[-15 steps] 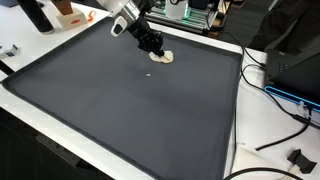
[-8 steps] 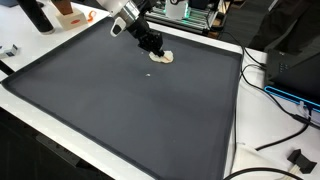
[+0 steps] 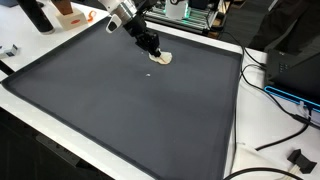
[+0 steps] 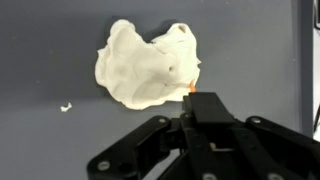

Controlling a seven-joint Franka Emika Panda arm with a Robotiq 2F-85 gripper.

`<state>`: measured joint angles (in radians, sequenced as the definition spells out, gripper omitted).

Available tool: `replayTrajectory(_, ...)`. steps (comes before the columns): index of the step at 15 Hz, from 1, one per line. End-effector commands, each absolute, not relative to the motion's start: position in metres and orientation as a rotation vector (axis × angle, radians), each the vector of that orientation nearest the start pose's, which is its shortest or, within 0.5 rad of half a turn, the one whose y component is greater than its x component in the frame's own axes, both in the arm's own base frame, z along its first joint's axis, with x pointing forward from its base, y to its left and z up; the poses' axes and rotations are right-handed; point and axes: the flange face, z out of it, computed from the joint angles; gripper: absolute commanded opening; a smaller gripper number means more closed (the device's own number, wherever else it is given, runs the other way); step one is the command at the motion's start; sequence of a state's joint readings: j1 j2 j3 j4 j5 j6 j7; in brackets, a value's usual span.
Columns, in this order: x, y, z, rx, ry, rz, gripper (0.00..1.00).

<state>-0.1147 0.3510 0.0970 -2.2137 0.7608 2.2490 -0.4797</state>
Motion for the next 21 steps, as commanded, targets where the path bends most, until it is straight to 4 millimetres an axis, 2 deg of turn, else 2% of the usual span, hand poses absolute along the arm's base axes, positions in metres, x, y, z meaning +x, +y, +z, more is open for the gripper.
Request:
replayTrajectory(1, 0.516, 0.009, 0.213, -2.577, 0.237, 0.175, 0.03)
replayTrajectory(11, 0.498, 0.018, 0.253, -2.680, 0.291, 0.129, 0.03)
replayTrajectory(21, 0.476, 0.045, 0.300, -2.901, 0.310, 0.006, 0.03)
